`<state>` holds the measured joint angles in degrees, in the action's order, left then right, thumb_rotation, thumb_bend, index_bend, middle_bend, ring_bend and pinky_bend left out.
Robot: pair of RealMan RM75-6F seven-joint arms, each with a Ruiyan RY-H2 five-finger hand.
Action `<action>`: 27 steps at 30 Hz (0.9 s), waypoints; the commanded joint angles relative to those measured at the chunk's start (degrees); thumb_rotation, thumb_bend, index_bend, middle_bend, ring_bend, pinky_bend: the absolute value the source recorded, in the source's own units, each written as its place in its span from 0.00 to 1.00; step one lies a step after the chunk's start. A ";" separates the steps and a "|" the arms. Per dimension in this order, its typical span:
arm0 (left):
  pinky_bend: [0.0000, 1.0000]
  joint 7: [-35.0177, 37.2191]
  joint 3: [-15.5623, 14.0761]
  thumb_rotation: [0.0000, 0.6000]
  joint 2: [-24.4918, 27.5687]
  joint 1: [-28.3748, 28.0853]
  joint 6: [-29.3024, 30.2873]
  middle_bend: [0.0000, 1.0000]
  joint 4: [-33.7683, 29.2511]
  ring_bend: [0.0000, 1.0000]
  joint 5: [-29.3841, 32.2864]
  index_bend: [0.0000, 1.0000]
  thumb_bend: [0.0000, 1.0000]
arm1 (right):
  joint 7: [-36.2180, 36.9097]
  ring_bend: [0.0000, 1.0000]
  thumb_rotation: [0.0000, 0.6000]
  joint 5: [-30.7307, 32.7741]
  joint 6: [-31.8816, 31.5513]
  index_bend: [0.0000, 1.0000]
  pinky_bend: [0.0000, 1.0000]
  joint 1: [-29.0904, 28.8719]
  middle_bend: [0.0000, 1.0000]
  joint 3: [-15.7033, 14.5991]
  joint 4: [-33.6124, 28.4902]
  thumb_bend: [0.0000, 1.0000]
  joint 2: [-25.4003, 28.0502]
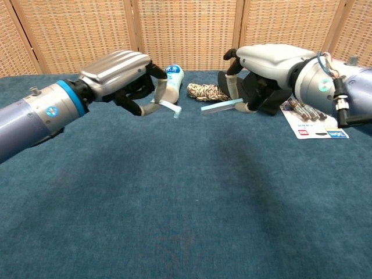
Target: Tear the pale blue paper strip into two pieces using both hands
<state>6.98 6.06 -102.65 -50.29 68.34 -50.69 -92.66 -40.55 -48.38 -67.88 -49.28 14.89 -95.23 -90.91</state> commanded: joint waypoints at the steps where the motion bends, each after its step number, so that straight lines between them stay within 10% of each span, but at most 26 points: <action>1: 0.86 1.46 -1.03 1.00 1.06 1.35 0.55 0.93 1.97 0.87 0.16 0.72 0.51 | 1.29 0.00 1.00 0.07 0.51 0.61 0.00 0.77 0.05 -0.45 1.12 0.57 0.60; 8: 0.86 4.81 -2.95 1.00 2.30 3.70 1.20 0.92 6.77 0.87 0.18 0.72 0.48 | 4.04 0.00 1.00 0.05 1.48 0.61 0.00 2.16 0.05 -1.24 3.80 0.57 0.92; 10: 0.86 5.52 -3.26 1.00 2.59 4.24 1.80 0.85 7.86 0.83 0.08 0.68 0.29 | 4.59 0.00 1.00 0.09 1.73 0.59 0.00 2.48 0.05 -1.43 4.46 0.55 0.94; 12: 0.78 6.28 -3.51 1.00 2.88 4.95 3.61 0.57 9.72 0.63 -0.35 0.50 0.08 | 5.55 0.00 1.00 0.06 2.13 0.45 0.00 2.87 0.03 -1.51 5.16 0.37 0.99; 14: 0.49 6.21 -4.30 1.00 3.54 5.53 3.71 0.15 11.52 0.23 -0.71 0.18 0.00 | 7.08 0.00 1.00 -0.09 2.70 0.16 0.00 3.41 0.01 -1.49 5.34 0.06 1.33; 16: 0.28 5.51 -4.54 1.00 4.67 5.97 2.77 0.01 11.09 0.03 -0.27 0.03 0.00 | 7.67 0.00 1.00 0.16 3.02 0.02 0.00 3.76 0.00 -1.38 4.92 0.00 1.99; 27: 0.08 0.14 -2.61 1.00 17.38 11.22 6.50 0.00 -5.53 0.00 3.50 0.00 0.00 | 15.15 0.00 1.00 -8.25 -0.77 0.00 0.00 8.76 0.00 -2.40 2.14 0.00 8.69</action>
<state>8.76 2.90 -88.58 -41.20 73.00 -52.61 -90.38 -26.55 -55.44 -67.82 -41.54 12.97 -92.88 -83.09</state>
